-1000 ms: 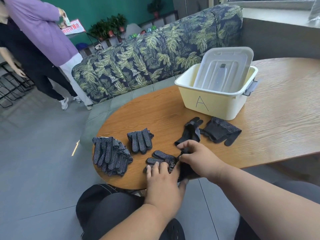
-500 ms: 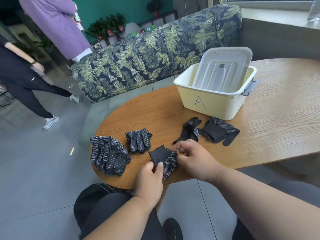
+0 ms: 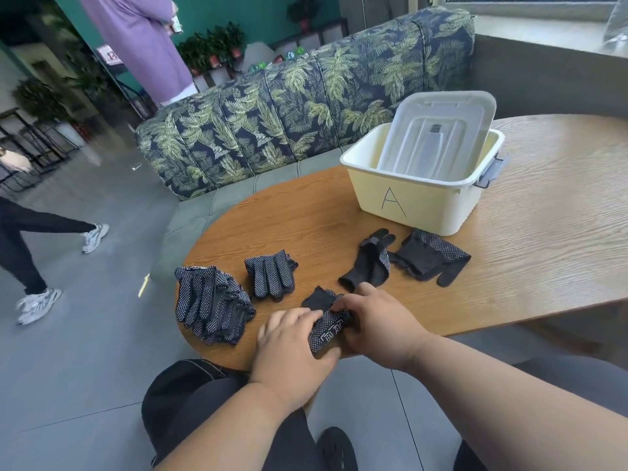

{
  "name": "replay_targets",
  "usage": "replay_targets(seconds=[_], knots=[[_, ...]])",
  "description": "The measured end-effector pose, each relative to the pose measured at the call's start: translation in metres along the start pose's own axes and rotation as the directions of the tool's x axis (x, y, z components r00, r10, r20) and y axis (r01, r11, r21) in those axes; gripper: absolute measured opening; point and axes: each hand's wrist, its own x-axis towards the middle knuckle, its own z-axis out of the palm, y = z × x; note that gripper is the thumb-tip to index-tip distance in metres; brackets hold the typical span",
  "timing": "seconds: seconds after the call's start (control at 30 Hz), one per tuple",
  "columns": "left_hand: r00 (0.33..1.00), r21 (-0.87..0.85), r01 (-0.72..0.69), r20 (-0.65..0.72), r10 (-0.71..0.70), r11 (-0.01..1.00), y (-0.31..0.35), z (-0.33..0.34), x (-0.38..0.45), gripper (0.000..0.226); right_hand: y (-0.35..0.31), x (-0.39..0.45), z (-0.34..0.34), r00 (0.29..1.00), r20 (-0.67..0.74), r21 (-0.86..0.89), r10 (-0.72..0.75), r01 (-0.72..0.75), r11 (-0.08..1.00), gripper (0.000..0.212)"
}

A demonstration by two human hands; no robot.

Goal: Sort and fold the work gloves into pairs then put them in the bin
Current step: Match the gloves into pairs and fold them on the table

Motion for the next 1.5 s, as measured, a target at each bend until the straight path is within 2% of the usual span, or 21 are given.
replay_targets(seconds=[0.27,0.33,0.4,0.43,0.5,0.57,0.6,0.67,0.73,0.77,0.8,0.83,0.93,0.97,1.07,1.13,1.23,1.33,1.5], knots=[[0.999,-0.2,-0.037,-0.02,0.034,0.979,-0.013,0.002,0.008,0.055,0.004,0.002,0.011,0.993,-0.116,-0.075,-0.022,0.013,0.997,0.036],[0.999,-0.293,-0.02,-0.044,0.007,0.956,-0.016,0.004,0.01,0.047,0.003,0.002,0.011,0.986,-0.168,-0.047,-0.019,0.012,0.999,0.037],[0.996,-0.455,0.057,-0.036,-0.083,0.889,-0.019,0.004,0.012,0.032,0.002,0.004,0.009,0.976,-0.217,0.024,-0.012,0.018,1.0,0.039],[0.991,-0.561,0.107,-0.004,-0.133,0.821,-0.019,0.003,0.012,0.023,0.0,0.005,0.006,0.973,-0.229,0.08,-0.001,0.02,0.997,0.037],[0.981,-0.772,0.162,0.058,-0.185,0.614,-0.014,-0.003,0.014,0.018,-0.003,0.004,0.0,0.978,-0.201,0.298,0.049,0.014,0.954,0.028],[0.969,-0.904,0.197,0.123,-0.212,0.379,-0.003,-0.011,0.013,0.019,-0.009,0.003,-0.007,0.991,-0.089,0.602,0.1,-0.027,0.798,0.03],[0.96,-0.932,0.233,0.175,-0.219,0.277,0.001,-0.014,0.012,0.018,-0.01,0.003,-0.009,0.994,-0.03,0.694,0.106,-0.056,0.718,0.03],[0.936,-0.946,0.31,0.287,-0.204,0.093,0.006,-0.015,0.012,0.021,-0.009,0.004,-0.008,0.991,0.013,0.758,0.132,-0.095,0.645,0.026],[0.916,-0.934,0.356,0.353,-0.189,-0.019,0.001,-0.008,0.014,0.026,-0.007,0.005,-0.005,0.981,0.048,0.81,0.187,-0.148,0.567,0.025],[0.907,-0.928,0.37,0.369,-0.203,-0.034,-0.003,-0.006,0.015,0.027,-0.007,0.005,-0.004,0.975,0.066,0.826,0.21,-0.172,0.537,0.026],[0.9,-0.927,0.375,0.366,-0.235,-0.007,-0.005,-0.004,0.016,0.025,-0.007,0.005,-0.003,0.969,0.079,0.836,0.234,-0.192,0.513,0.025],[0.895,-0.92,0.381,0.344,-0.283,0.087,-0.009,-0.003,0.017,0.022,-0.009,0.005,-0.004,0.963,0.088,0.848,0.255,-0.207,0.488,0.023],[0.924,-0.771,0.344,0.176,-0.34,0.536,-0.021,0.0,0.015,0.02,-0.013,0.007,-0.006,0.947,0.11,0.881,0.302,-0.234,0.412,0.015],[0.933,-0.715,0.329,0.146,-0.328,0.617,-0.025,0.002,0.015,0.022,-0.013,0.008,-0.006,0.942,0.119,0.888,0.314,-0.242,0.392,0.012],[0.933,-0.629,0.333,0.112,-0.342,0.703,-0.034,0.008,0.018,0.015,-0.018,0.017,-0.008,0.931,0.13,0.902,0.342,-0.254,0.348,0.016],[0.94,-0.522,0.307,0.033,-0.341,0.796,-0.035,0.013,0.022,0.013,-0.025,0.028,-0.01,0.927,0.119,0.899,0.354,-0.252,0.357,0.016],[0.964,-0.396,0.229,-0.034,-0.263,0.889,-0.032,0.023,0.024,0.018,-0.045,0.054,-0.012,0.934,0.146,0.898,0.326,-0.264,0.352,0.008],[0.968,-0.382,0.214,-0.039,-0.247,0.899,-0.032,0.026,0.024,0.013,-0.064,0.089,-0.003,0.936,0.213,0.877,0.281,-0.31,0.366,0.006],[0.97,-0.401,0.157,-0.11,-0.217,0.903,-0.031,0.029,0.026,0.011,-0.077,0.136,0.017,0.91,0.27,0.829,0.315,-0.386,0.404,0.008]])
